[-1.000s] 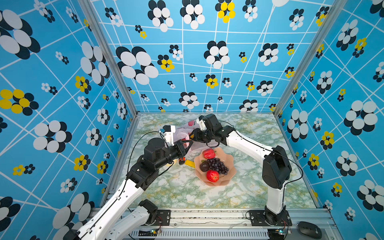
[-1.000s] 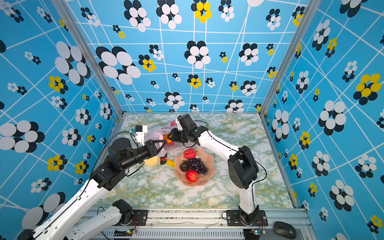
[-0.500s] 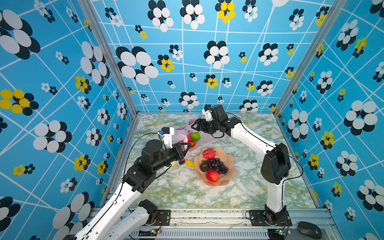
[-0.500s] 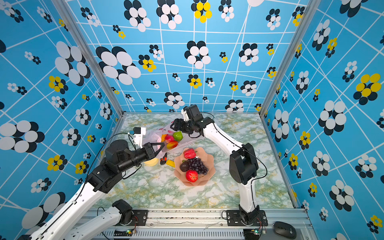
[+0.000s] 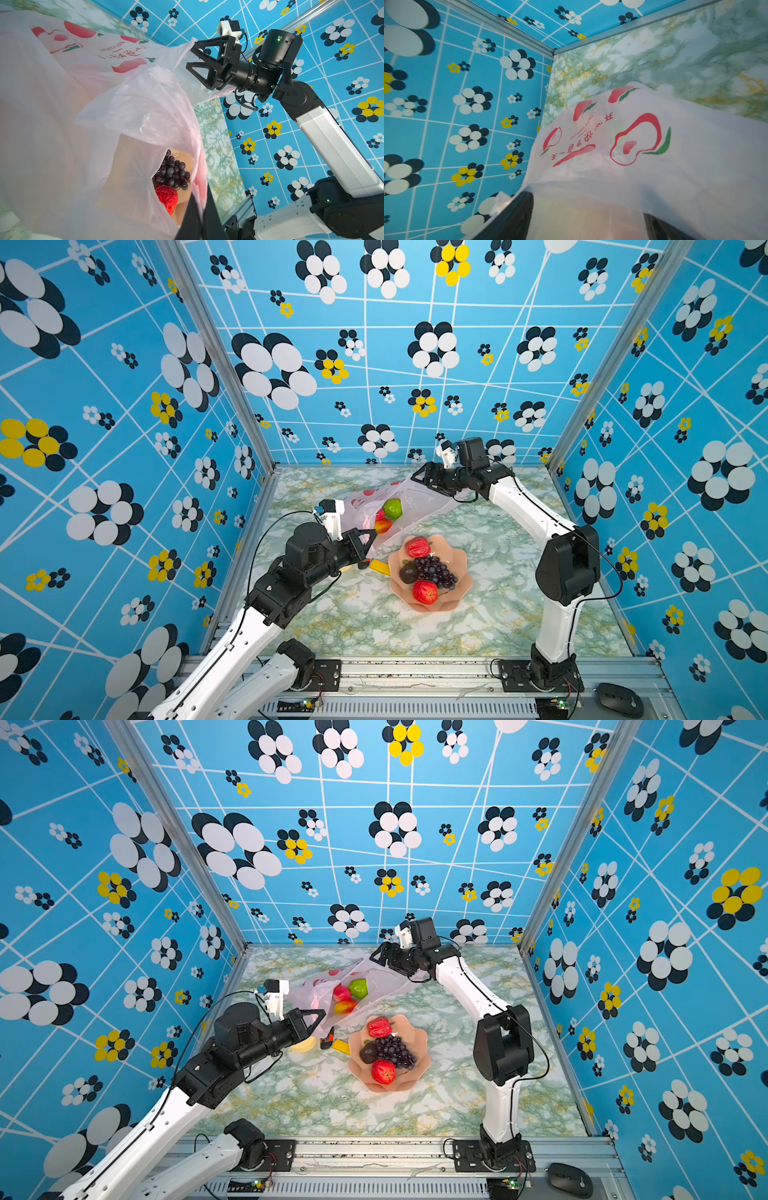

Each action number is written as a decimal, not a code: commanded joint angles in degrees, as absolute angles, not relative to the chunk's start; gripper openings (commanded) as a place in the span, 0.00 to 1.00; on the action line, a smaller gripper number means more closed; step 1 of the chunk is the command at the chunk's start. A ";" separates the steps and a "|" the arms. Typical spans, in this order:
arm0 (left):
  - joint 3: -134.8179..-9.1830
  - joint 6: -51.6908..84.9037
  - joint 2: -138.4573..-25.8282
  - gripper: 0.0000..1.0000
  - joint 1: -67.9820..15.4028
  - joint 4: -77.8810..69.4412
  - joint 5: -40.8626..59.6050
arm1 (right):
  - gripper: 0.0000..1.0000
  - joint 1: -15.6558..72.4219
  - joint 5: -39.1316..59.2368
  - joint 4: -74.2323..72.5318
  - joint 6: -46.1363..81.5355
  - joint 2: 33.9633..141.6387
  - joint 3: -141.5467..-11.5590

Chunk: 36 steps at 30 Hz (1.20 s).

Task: Place the fruits into the plastic bag
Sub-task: 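Open the right gripper inside the bag to drop the peach, withdraw, then move the right gripper back down over the red bell pepper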

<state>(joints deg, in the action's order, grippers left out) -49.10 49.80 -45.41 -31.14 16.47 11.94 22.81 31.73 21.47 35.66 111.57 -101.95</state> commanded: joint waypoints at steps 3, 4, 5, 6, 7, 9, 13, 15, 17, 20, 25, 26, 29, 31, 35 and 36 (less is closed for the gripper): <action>-48.35 49.84 -46.66 0.00 -30.94 13.53 10.89 | 0.83 23.76 42.18 12.83 43.26 107.58 -102.01; -48.21 50.07 -46.88 0.00 -30.94 13.03 10.83 | 0.84 24.04 42.18 12.64 43.41 106.33 -101.26; -48.00 50.18 -47.18 0.00 -30.94 12.18 11.13 | 0.83 24.53 42.17 12.19 43.65 104.59 -99.85; -48.07 50.12 -47.58 0.00 -30.93 11.66 11.39 | 0.83 25.00 42.10 11.72 43.76 102.69 -98.17; -48.35 49.89 -47.95 0.00 -30.94 11.45 11.63 | 0.84 25.63 42.18 11.49 43.70 101.04 -96.68; -49.64 48.80 -49.39 0.00 -30.89 11.54 12.34 | 0.84 27.08 41.77 11.05 43.76 96.50 -92.42; -51.84 47.14 -51.35 0.00 -30.85 11.69 14.29 | 0.85 29.49 39.36 11.05 43.61 87.37 -82.68; -51.94 46.76 -51.43 0.00 -30.83 11.39 14.58 | 0.86 30.98 37.36 13.24 41.59 81.21 -78.25; -51.59 46.84 -51.18 0.00 -30.85 10.74 14.84 | 0.87 32.62 33.18 18.34 38.53 75.33 -74.78; -50.97 47.58 -50.31 0.00 -30.80 9.73 15.53 | 0.90 36.58 23.15 27.80 33.13 66.73 -68.98; -50.45 48.36 -49.13 0.00 -30.78 8.95 15.89 | 0.95 44.26 6.48 37.47 30.03 58.58 -57.30; -50.45 48.43 -49.17 0.00 -30.85 8.88 16.06 | 0.95 45.15 5.37 37.40 31.35 58.25 -54.76; -50.09 48.90 -49.34 0.00 -30.85 8.64 16.76 | 0.96 48.07 3.63 35.06 35.40 59.45 -50.96; -49.68 49.46 -49.11 0.00 -30.94 8.06 17.07 | 0.96 50.77 0.75 34.25 36.33 61.89 -51.23; -49.13 50.10 -48.32 0.00 -30.92 7.90 17.01 | 0.96 53.61 -2.06 35.48 38.10 69.11 -54.27; -49.13 50.10 -48.10 0.00 -31.01 8.25 16.89 | 0.96 53.87 -2.03 34.92 38.76 70.50 -54.49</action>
